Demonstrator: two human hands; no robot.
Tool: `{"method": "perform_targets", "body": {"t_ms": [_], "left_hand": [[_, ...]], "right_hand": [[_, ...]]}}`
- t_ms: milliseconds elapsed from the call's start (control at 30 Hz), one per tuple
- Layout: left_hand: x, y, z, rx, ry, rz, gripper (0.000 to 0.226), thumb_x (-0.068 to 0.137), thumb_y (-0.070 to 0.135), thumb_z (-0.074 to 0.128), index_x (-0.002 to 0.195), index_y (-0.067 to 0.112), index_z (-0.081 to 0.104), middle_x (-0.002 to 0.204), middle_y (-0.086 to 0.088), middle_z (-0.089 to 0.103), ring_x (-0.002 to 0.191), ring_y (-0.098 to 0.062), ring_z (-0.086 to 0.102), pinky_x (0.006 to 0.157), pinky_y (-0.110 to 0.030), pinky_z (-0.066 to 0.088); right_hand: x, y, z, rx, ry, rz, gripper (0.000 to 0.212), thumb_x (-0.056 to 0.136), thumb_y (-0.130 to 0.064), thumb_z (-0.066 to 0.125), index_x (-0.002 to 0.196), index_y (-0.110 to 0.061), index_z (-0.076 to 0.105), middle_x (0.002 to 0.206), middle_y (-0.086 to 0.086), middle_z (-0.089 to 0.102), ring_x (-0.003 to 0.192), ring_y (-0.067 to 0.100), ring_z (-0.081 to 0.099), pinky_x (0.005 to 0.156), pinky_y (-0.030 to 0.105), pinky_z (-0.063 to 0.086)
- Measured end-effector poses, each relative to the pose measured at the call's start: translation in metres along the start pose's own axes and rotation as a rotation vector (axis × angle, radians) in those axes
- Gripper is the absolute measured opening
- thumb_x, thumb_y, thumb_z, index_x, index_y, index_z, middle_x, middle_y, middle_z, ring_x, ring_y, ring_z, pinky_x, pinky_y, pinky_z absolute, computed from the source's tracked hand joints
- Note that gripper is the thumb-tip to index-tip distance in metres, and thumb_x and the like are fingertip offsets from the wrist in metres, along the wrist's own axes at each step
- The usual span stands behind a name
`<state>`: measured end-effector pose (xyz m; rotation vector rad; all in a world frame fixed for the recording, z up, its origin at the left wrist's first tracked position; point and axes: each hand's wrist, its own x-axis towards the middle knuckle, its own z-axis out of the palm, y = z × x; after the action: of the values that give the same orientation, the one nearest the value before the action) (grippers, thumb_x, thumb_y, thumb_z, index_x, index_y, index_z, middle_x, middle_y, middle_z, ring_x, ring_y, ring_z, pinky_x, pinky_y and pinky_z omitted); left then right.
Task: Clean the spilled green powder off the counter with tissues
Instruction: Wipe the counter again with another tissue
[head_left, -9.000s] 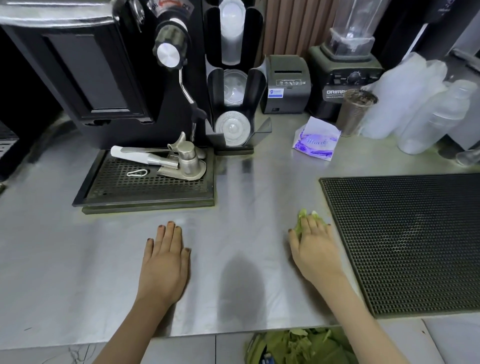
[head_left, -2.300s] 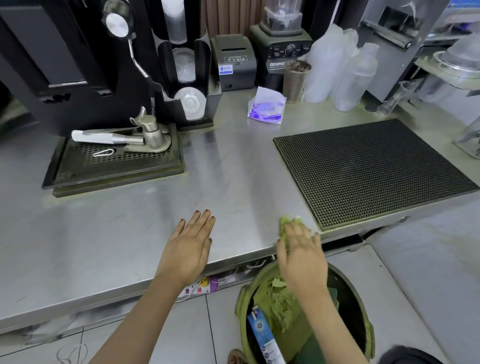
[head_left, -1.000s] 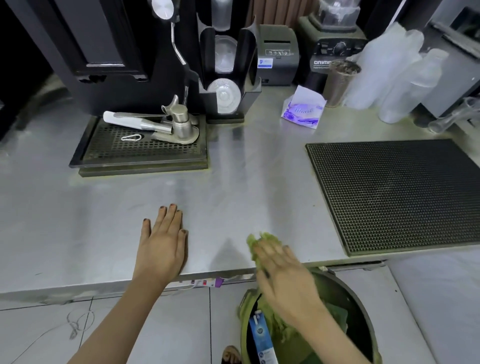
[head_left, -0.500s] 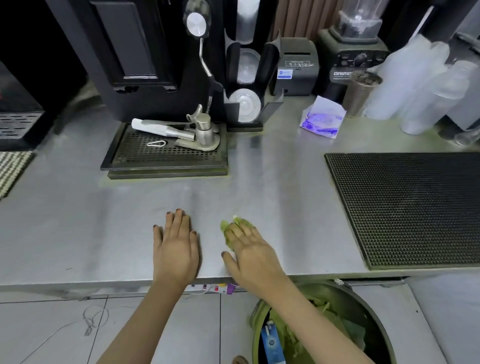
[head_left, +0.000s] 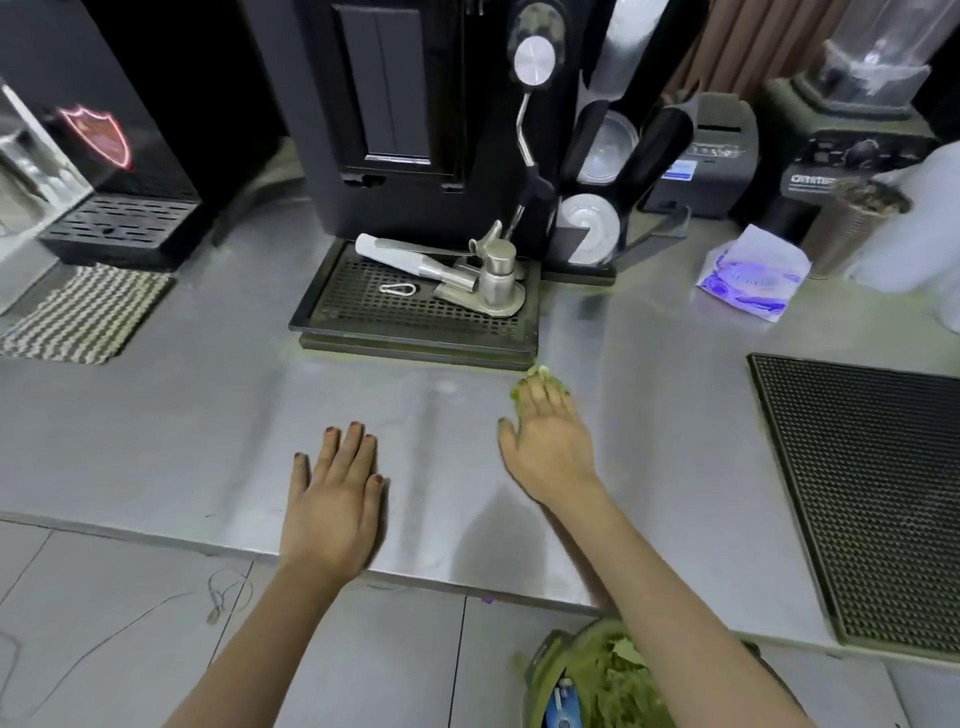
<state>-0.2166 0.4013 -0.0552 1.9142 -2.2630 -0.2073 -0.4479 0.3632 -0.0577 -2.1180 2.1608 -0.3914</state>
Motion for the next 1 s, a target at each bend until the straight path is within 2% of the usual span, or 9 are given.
{"method": "perform_targets", "body": {"t_ms": [200, 300, 433, 633, 700, 833, 867, 933, 1000], "left_hand": [[-0.002, 0.0, 0.0, -0.023, 0.011, -0.001, 0.071, 0.087, 0.041, 0.001, 0.138, 0.009, 0.038, 0.15, -0.004, 0.028, 0.141, -0.025, 0.018, 0.112, -0.048, 0.016], [-0.002, 0.0, 0.0, -0.029, 0.011, 0.001, 0.072, 0.087, 0.042, 0.0, 0.138, 0.009, 0.039, 0.15, -0.004, 0.028, 0.141, -0.024, 0.018, 0.112, -0.048, 0.015], [-0.001, -0.001, -0.001, -0.03, 0.005, -0.002, 0.069, 0.088, 0.04, 0.003, 0.137, 0.008, 0.041, 0.148, -0.005, 0.031, 0.14, -0.026, 0.021, 0.111, -0.049, 0.018], [-0.001, -0.001, -0.002, -0.032, -0.014, -0.013, 0.066, 0.089, 0.038, 0.008, 0.134, 0.008, 0.044, 0.146, -0.006, 0.036, 0.138, -0.028, 0.026, 0.109, -0.051, 0.021], [0.001, 0.003, -0.004, 0.019, -0.01, -0.025, 0.058, 0.088, 0.034, 0.017, 0.124, 0.006, 0.053, 0.136, -0.011, 0.049, 0.128, -0.033, 0.041, 0.102, -0.052, 0.032], [0.028, 0.041, -0.007, 0.005, 0.043, 0.047, 0.033, 0.075, 0.016, 0.03, 0.079, 0.005, 0.062, 0.084, -0.013, 0.062, 0.074, -0.035, 0.059, 0.078, -0.038, 0.045], [0.039, 0.056, -0.003, -0.047, 0.052, 0.122, 0.032, 0.073, 0.014, 0.031, 0.079, 0.006, 0.062, 0.085, -0.013, 0.061, 0.075, -0.035, 0.059, 0.078, -0.035, 0.042], [0.058, 0.091, 0.007, -0.088, 0.003, 0.284, 0.038, 0.082, 0.016, 0.032, 0.107, 0.007, 0.06, 0.117, -0.013, 0.058, 0.108, -0.034, 0.055, 0.098, -0.037, 0.036], [0.071, 0.115, 0.018, -0.079, -0.071, 0.289, 0.049, 0.093, 0.027, 0.022, 0.138, 0.011, 0.034, 0.15, -0.006, 0.027, 0.139, -0.024, 0.021, 0.115, -0.04, 0.012]], "right_hand": [[0.024, 0.03, -0.011, 0.009, 0.029, 0.261, 0.075, 0.082, -0.043, 0.006, 0.138, -0.002, 0.035, 0.143, 0.015, 0.041, 0.139, 0.026, 0.025, 0.113, 0.039, 0.017], [0.008, -0.012, 0.0, 0.061, 0.035, 0.143, 0.074, 0.081, -0.044, 0.011, 0.128, 0.001, 0.047, 0.137, 0.019, 0.046, 0.135, 0.03, 0.032, 0.114, 0.038, 0.019], [-0.013, -0.013, 0.003, 0.021, 0.03, -0.041, 0.06, 0.083, -0.042, 0.019, 0.123, -0.015, 0.055, 0.128, 0.002, 0.057, 0.132, 0.016, 0.04, 0.111, 0.036, 0.025], [0.026, 0.036, -0.007, -0.028, 0.039, 0.222, 0.067, 0.085, -0.04, 0.013, 0.137, -0.007, 0.039, 0.142, 0.009, 0.044, 0.139, 0.023, 0.026, 0.112, 0.038, 0.018], [0.018, 0.026, -0.005, -0.024, 0.014, 0.108, 0.073, 0.084, -0.044, 0.008, 0.136, -0.005, 0.039, 0.145, 0.009, 0.039, 0.14, 0.025, 0.022, 0.115, 0.034, 0.012], [0.006, 0.04, -0.014, -0.008, -0.035, -0.021, 0.06, 0.088, -0.04, 0.01, 0.137, -0.02, 0.039, 0.144, -0.004, 0.042, 0.14, 0.01, 0.023, 0.113, 0.032, 0.017], [0.012, 0.051, -0.016, -0.007, -0.039, -0.002, 0.058, 0.089, -0.041, 0.01, 0.137, -0.024, 0.039, 0.144, -0.005, 0.041, 0.14, 0.008, 0.024, 0.112, 0.033, 0.018], [0.035, 0.077, -0.021, -0.025, -0.031, 0.083, 0.049, 0.095, -0.038, 0.018, 0.138, -0.024, 0.038, 0.145, -0.002, 0.04, 0.14, 0.01, 0.024, 0.111, 0.035, 0.019], [0.067, 0.111, -0.028, -0.05, -0.031, 0.206, 0.045, 0.098, -0.03, 0.025, 0.142, -0.019, 0.031, 0.147, 0.006, 0.037, 0.14, 0.016, 0.025, 0.111, 0.038, 0.018]]}}
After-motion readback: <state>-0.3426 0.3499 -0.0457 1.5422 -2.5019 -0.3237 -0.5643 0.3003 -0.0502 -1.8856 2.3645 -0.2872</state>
